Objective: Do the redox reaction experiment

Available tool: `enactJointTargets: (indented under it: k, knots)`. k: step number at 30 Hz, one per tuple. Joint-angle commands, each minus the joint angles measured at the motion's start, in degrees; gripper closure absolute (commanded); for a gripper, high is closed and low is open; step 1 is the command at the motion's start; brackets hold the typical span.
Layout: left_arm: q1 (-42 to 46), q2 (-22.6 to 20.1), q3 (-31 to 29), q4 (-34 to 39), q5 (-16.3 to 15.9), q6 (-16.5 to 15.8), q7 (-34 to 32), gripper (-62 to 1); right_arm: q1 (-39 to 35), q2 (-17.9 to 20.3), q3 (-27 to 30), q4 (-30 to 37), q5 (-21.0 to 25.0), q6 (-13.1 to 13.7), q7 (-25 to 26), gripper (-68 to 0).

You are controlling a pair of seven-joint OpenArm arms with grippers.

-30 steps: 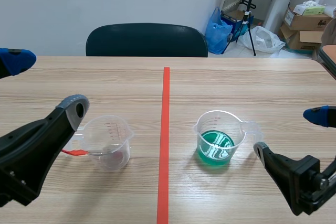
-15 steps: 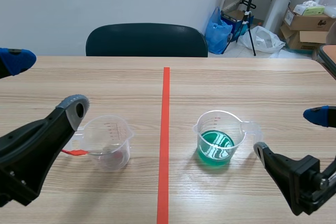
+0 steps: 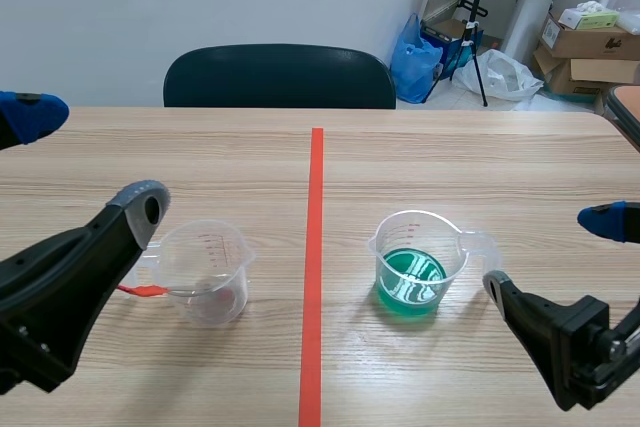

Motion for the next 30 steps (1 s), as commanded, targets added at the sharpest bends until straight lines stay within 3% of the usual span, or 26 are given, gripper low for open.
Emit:
enactJointTargets:
  k: [1,13,16,23,30]
  knots:
    - [0.3,0.1,-0.2,0.6,-0.6,-0.1,-0.6,-62.3,-0.1,0.4,0.4,1.0,0.2,-0.2,1.1,-67.9]
    - [0.3,0.1,-0.2,0.6,-0.5,-0.1,-0.6,-62.3,-0.1,0.4,0.4,1.0,0.2,-0.2,2.2,-67.9]
    - [0.5,0.1,-0.2,0.5,1.2,0.1,-0.6,-62.3,-0.1,0.4,0.4,1.0,0.2,-0.2,2.1,-67.9]
    - [8.2,-1.7,-0.8,0.5,2.9,7.5,-1.4,-62.3,-0.1,0.4,0.4,1.0,0.2,-0.2,2.8,-67.9]
    - [20.3,-1.6,-9.2,0.5,2.8,9.4,-5.8,-62.3,0.1,0.4,0.4,1.0,0.2,-0.1,3.2,-67.9]
